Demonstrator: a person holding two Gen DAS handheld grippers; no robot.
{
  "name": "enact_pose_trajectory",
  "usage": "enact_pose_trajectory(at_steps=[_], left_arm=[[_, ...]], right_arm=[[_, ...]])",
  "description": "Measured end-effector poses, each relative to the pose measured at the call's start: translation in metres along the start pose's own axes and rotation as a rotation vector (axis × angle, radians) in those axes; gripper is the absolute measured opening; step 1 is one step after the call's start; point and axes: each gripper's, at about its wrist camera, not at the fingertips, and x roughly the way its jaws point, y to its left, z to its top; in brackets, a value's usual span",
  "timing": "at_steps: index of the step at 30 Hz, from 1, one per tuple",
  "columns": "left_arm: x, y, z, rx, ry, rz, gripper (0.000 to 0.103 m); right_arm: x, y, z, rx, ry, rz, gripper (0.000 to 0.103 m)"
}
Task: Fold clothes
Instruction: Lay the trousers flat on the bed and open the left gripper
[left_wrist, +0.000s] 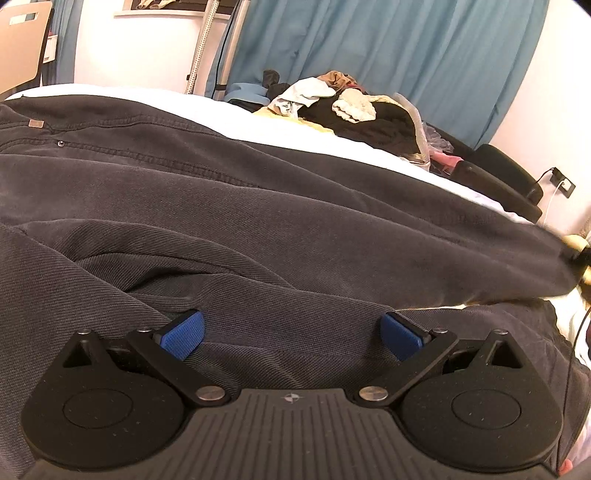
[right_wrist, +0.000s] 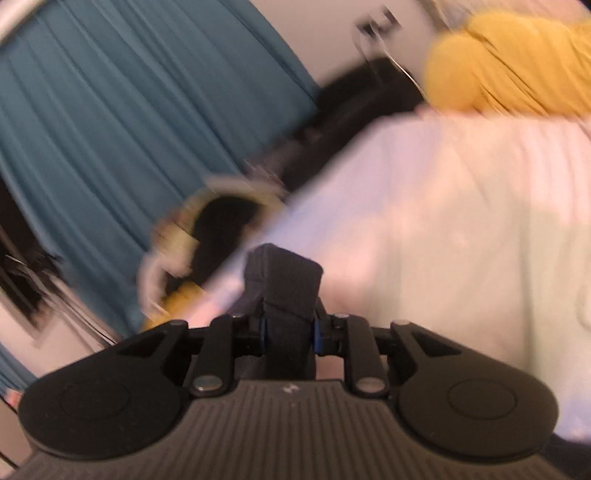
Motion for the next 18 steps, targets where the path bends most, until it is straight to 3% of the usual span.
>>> enact_pose_trajectory(at_steps=[1, 4, 5, 8, 11, 13, 18], left_arm=[[0.001, 0.0, 0.0, 0.002, 0.0, 0.001, 0.102], [0.003, -0.001, 0.0, 0.005, -0.004, 0.003, 0.102], [0.003, -0.002, 0.0, 0.006, -0.006, 0.003, 0.102], [0.001, -0.002, -0.002, 0.007, -0.016, 0.0, 0.102], [-0.006, 0.0, -0.001, -0.002, -0.038, -0.001, 0.102], [-0.015, 0.002, -0.001, -0.001, -0.062, 0.002, 0.102], [-0.044, 0.005, 0.001, 0.007, -0.132, 0.014, 0.102]], right_arm=[[0.009, -0.008, -0.004, -0.013, 0.063, -0.068, 0.029], [0.027, -0.036, -0.015, -0.038, 0.173, -0.097, 0.032], [0.026, -0.04, -0.014, -0.018, 0.174, -0.085, 0.034], [0.018, -0.032, -0.013, 0.011, 0.155, -0.083, 0.052], [0.0, -0.017, -0.012, -0.073, 0.118, -0.142, 0.055], [-0.021, -0.012, -0.008, -0.118, 0.071, -0.152, 0.067], [-0.071, -0.001, -0.006, -0.125, -0.002, -0.029, 0.077]])
